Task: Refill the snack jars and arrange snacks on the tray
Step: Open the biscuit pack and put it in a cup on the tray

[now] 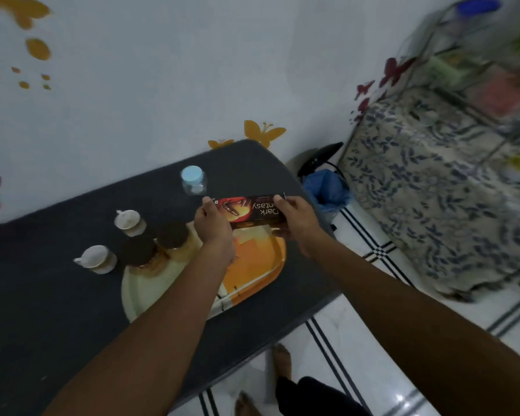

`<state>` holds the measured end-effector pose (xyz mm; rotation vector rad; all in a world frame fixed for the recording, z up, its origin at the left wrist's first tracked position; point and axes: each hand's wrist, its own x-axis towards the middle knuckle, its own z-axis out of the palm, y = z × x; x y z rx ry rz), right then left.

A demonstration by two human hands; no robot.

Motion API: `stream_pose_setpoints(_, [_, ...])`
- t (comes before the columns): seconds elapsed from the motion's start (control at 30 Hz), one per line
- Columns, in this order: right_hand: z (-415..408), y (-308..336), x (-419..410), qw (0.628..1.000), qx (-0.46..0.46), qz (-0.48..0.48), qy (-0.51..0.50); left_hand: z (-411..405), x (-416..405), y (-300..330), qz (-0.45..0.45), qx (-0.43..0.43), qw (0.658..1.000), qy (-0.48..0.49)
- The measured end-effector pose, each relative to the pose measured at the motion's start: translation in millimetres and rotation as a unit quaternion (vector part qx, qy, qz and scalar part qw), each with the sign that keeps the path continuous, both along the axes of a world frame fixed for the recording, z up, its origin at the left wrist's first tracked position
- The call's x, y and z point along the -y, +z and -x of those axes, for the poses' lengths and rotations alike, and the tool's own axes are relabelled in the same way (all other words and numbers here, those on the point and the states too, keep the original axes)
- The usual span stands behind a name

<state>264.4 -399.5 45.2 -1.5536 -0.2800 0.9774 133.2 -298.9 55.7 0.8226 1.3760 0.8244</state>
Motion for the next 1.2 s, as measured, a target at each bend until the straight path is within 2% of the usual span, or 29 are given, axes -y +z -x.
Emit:
stream_pose_setpoints(0.13, [-26.6,-6.3,45.6,0.998,-0.001,0.019,-0.054,-30.6,41.4,-9.1,0.02,0.025,0.999,-0.039])
stream_pose_setpoints(0.37, [-106.5,-1.8,100.9,0.991,-0.021,-0.025,-0.131,-119.5,84.5,6.8,0.046,0.045,0.985,-0.158])
stream_pose_setpoints(0.47, [-170.8,-0.6,132.4,0.989,-0.018,-0.033,-0.141,-186.0,106.6,6.3,0.059,0.042,0.971,-0.228])
stream_pose_setpoints(0.73, [-338.7,-13.5,209.3,0.988,-0.018,-0.017,-0.15,-346.7,161.9,-25.5,0.188,0.049,0.932,-0.306])
stream_pose_setpoints(0.93, [-421.6,-21.7,202.6,0.994,-0.026,0.006,-0.103,-418.2,160.7,-32.0,0.186,0.045,0.938,-0.29])
stream_pose_setpoints(1.1, [-474.3,-35.2,156.0,0.996,-0.056,0.014,-0.075,-468.6,110.5,-44.3,0.18,0.038,0.948,-0.258])
stream_pose_setpoints(1.2, [-509.6,-38.9,123.8,0.996,-0.068,0.039,-0.038,-503.6,81.2,-60.4,0.206,0.029,0.951,-0.229])
